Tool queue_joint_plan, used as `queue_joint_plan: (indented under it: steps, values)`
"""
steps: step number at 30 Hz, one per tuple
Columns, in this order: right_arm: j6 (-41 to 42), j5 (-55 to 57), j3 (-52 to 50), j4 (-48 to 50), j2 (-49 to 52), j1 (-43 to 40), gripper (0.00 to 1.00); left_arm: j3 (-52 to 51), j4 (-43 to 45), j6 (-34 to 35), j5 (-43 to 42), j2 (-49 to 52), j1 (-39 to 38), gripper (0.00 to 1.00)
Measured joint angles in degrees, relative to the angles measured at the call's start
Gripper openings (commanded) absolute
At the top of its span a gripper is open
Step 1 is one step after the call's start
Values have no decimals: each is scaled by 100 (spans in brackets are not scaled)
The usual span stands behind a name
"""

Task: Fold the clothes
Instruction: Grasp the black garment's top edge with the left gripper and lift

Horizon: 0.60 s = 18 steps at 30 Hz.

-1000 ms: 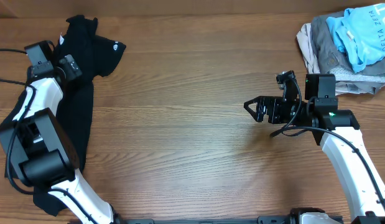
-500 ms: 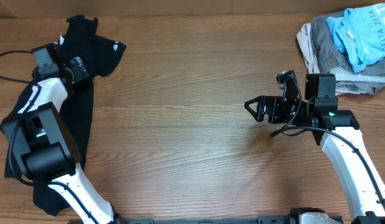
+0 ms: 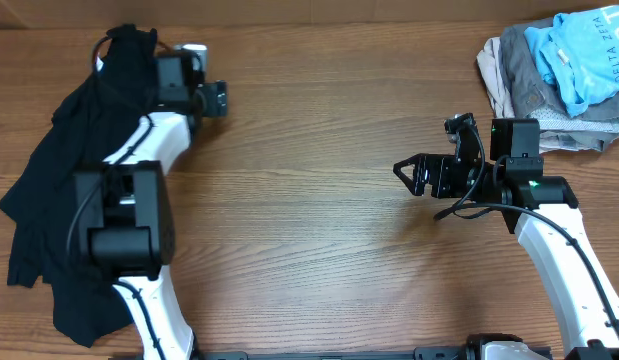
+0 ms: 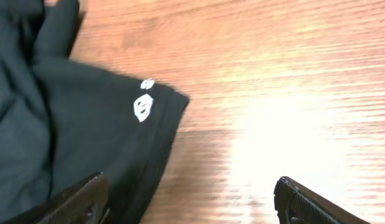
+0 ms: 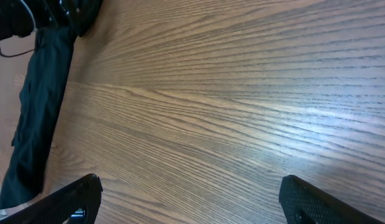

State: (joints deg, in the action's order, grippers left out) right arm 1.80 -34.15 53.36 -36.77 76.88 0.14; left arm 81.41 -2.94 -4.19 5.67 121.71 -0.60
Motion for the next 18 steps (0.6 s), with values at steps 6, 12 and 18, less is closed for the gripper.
queue_joint_plan:
  steps: [6,12,18]
  values:
    - [2,7,0,-37,0,0,96,2,83,-28,262,170,114,88]
    - [0,7,0,-37,0,0,95,2,87,-26,350,358,302,88]
    - [0,9,0,-109,0,0,95,31,173,52,361,546,313,81]
